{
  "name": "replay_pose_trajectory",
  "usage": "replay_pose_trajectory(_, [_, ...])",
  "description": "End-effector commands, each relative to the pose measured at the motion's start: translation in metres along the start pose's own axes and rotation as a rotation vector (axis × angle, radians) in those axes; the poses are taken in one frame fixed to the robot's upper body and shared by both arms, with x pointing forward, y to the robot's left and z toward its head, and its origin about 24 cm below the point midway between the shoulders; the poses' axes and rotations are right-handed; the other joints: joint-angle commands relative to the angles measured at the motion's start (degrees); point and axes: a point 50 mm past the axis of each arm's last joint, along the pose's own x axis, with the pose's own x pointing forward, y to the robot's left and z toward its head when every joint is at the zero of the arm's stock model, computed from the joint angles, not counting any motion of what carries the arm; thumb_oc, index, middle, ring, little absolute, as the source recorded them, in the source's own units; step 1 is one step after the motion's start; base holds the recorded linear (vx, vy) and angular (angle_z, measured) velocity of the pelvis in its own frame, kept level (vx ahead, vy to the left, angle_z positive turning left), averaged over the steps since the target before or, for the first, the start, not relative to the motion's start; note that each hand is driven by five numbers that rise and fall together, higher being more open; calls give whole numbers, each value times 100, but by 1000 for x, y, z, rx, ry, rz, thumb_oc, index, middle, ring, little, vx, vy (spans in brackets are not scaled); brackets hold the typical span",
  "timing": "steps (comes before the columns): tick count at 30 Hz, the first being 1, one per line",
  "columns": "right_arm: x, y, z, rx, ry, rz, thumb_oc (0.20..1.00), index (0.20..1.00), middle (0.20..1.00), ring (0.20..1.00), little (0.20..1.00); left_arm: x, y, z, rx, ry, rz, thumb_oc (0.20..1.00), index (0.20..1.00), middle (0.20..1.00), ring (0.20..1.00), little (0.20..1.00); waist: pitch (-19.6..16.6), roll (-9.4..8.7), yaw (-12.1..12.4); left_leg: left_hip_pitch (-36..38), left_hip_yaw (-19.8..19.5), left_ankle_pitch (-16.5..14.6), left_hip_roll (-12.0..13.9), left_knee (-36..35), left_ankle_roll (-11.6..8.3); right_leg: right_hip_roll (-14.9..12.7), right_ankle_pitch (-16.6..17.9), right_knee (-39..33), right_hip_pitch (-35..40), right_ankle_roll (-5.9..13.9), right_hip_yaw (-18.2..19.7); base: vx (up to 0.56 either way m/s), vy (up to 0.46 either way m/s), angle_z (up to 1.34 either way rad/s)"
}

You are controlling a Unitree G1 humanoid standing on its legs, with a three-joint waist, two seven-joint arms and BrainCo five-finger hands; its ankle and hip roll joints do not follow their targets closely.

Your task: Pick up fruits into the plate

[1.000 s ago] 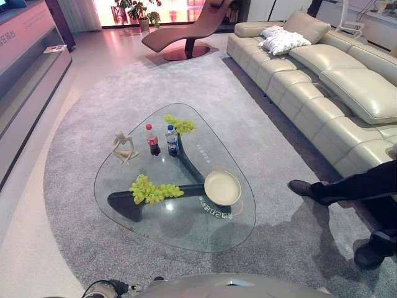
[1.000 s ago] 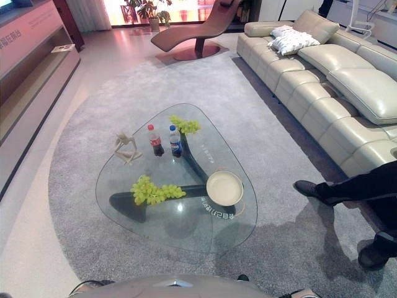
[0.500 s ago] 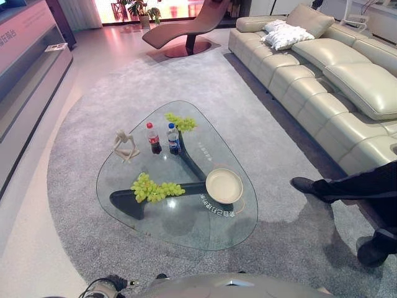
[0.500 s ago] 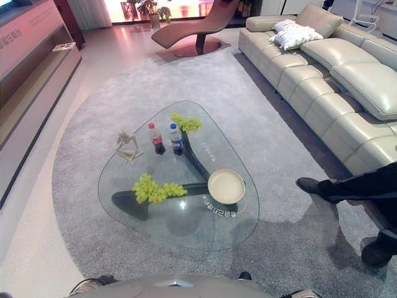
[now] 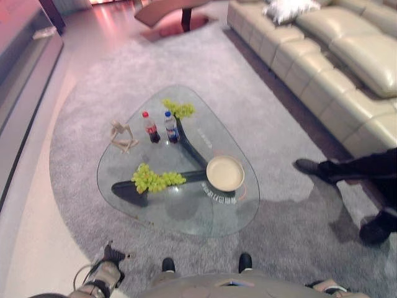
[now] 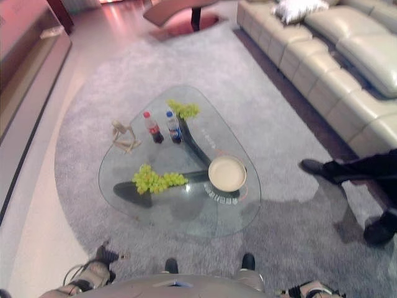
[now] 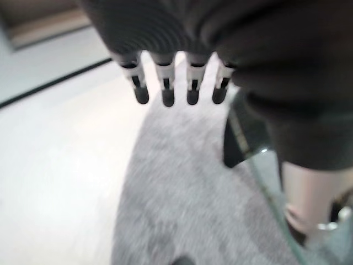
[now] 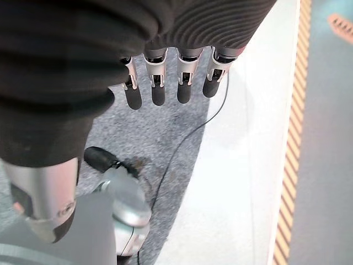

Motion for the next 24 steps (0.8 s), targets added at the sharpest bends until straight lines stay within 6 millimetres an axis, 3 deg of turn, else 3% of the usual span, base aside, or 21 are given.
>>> replay_pose_trajectory(1, [-7, -13, 30, -6, -61, -35, 1000, 1000, 1000, 1000, 1000, 16, 50, 38, 14, -102, 186, 1000, 1000, 1000, 1000, 1000, 437, -48, -89, -89, -226, -509, -160, 97, 151, -22, -584, 316, 115, 80, -71, -115, 26, -4])
replay_pose_trajectory(5, [-9, -20, 34, -15, -90, -59, 1000, 1000, 1000, 1000, 1000, 21, 96, 66, 89, -209, 347, 1000, 1000, 1000, 1000, 1000, 691, -23, -143, -240, -250, -456, -205, 35, 165, 8, -538, 284, -25, 73, -60, -76, 28, -1])
replay_pose_trajectory(11, [-12, -31, 42, -8, -127, -85, 1000, 1000, 1000, 1000, 1000, 19, 142, 106, 206, -323, 469, 1000, 1000, 1000, 1000, 1000, 1035, -14, -160, -542, -277, -382, -261, 78, 158, 9, -531, 376, -298, 56, -68, -99, 22, -1])
replay_pose_trajectory(13, [-16, -38, 52, -4, -160, -100, 1000, 1000, 1000, 1000, 1000, 15, 170, 130, 275, -380, 523, 1000, 1000, 1000, 1000, 1000, 1249, -37, -183, -721, -246, -351, -291, 123, 162, 24, -540, 462, -487, 32, -47, -115, 14, -2])
replay_pose_trajectory(15, [-18, -41, 55, -3, -168, -105, 1000, 1000, 1000, 1000, 1000, 13, 178, 137, 297, -398, 544, 1000, 1000, 1000, 1000, 1000, 1309, -44, -192, -768, -238, -340, -304, 135, 161, 30, -539, 488, -539, 30, -39, -103, 20, 0])
replay_pose_trajectory(16, [-22, -47, 65, 1, -198, -117, 1000, 1000, 1000, 1000, 1000, 6, 198, 153, 353, -447, 612, 1000, 1000, 1000, 1000, 1000, 1493, -80, -213, -931, -199, -332, -335, 220, 171, 50, -548, 588, -707, 17, -22, -137, 29, -1])
replay_pose_trajectory(19, [-29, -58, 78, 5, -250, -141, 1000, 1000, 1000, 1000, 1000, -11, 236, 182, 431, -563, 766, 1000, 1000, 1000, 1000, 1000, 1838, -177, -237, -1396, -112, -412, -399, 650, 192, 57, -570, 926, -1165, -15, -32, -167, 3, -2])
replay_pose_trajectory(22, [-33, -64, 85, 16, -286, -153, 1000, 1000, 1000, 1000, 1000, -25, 261, 194, 404, -635, 901, 1000, 1000, 1000, 1000, 1000, 2058, -249, -264, -1718, -54, -470, -411, 952, 207, 66, -613, 1215, -1501, -32, -47, -112, -20, 0])
replay_pose_trajectory(24, [-34, -66, 87, 24, -299, -157, 1000, 1000, 1000, 1000, 1000, -30, 268, 196, 377, -658, 942, 1000, 1000, 1000, 1000, 1000, 2058, -265, -272, -1871, -23, -484, -422, 1025, 211, 65, -619, 1276, -1660, -34, -63, -74, -13, -4])
